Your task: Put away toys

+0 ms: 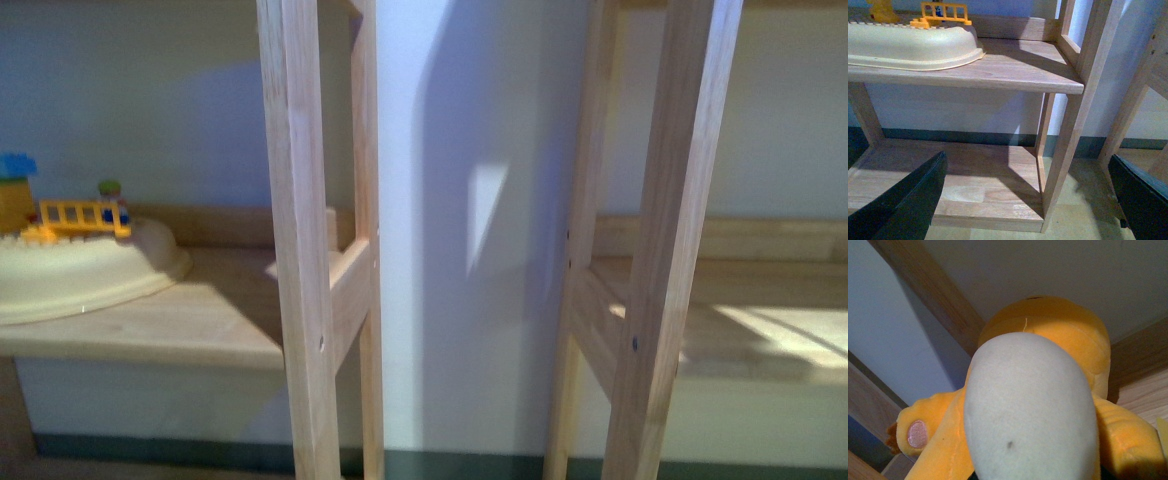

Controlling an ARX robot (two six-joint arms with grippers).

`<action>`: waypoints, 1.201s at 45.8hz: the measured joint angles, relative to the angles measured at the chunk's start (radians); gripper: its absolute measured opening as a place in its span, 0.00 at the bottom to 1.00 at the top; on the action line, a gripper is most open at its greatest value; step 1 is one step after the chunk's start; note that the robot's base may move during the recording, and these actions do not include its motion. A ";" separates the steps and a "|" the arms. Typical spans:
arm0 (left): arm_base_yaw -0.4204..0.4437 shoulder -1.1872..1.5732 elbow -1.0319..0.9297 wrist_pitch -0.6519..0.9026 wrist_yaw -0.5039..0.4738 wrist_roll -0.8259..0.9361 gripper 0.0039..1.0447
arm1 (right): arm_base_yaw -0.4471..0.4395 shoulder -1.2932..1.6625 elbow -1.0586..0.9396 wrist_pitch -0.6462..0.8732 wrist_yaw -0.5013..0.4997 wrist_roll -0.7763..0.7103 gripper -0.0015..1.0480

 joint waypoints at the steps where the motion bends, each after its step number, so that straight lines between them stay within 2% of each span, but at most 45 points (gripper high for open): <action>1: 0.000 0.000 0.000 0.000 0.000 0.000 0.94 | 0.003 0.002 0.003 0.000 0.003 -0.004 0.09; 29: 0.000 0.000 0.000 0.000 0.000 0.000 0.94 | -0.023 0.138 0.183 -0.048 -0.065 -0.024 0.09; 55: 0.000 0.000 0.000 0.000 0.000 0.000 0.94 | 0.002 0.174 0.219 -0.041 -0.079 -0.024 0.09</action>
